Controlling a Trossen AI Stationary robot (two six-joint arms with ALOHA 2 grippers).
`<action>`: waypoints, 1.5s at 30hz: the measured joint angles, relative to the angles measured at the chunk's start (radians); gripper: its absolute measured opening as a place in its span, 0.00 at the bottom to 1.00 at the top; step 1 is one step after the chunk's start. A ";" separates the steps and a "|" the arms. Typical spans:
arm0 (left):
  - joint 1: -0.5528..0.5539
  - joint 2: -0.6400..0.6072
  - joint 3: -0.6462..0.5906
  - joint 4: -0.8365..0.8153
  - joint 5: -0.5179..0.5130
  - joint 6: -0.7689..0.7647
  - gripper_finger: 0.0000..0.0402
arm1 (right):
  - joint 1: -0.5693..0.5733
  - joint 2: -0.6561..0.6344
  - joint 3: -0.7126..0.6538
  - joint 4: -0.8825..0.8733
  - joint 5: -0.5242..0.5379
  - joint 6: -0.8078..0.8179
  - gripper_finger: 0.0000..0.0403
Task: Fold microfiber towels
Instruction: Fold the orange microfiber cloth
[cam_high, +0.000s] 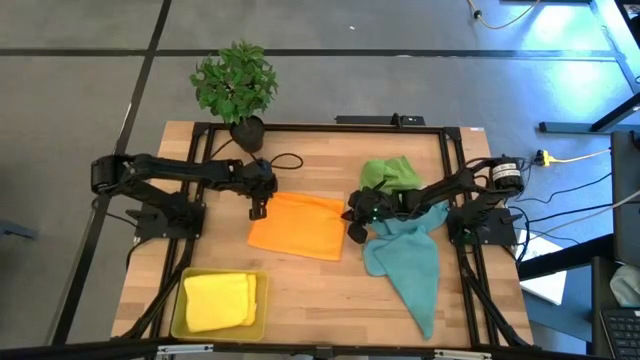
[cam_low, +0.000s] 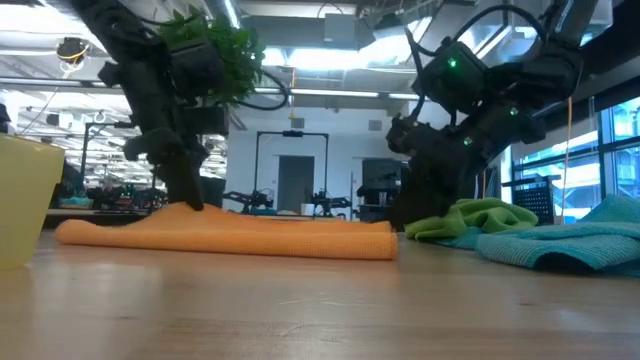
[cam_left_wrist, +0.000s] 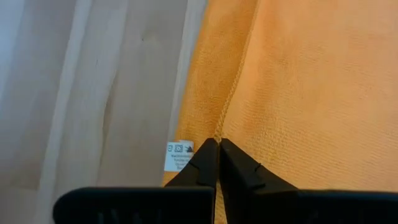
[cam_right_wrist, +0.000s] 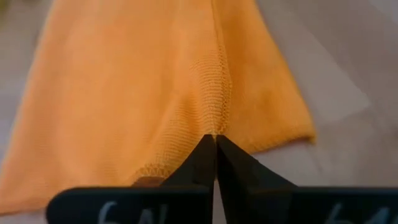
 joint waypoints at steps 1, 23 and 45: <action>-0.006 -0.013 0.000 -0.005 -0.004 -0.004 0.00 | 0.002 -0.009 0.000 0.001 0.001 -0.001 0.03; 0.040 -0.225 -0.107 -0.054 -0.035 -0.079 0.00 | -0.030 -0.057 0.002 0.150 0.102 -0.080 0.02; 0.070 -0.107 -0.108 0.051 -0.137 -0.097 0.03 | -0.091 0.081 0.015 0.154 0.141 -0.026 0.02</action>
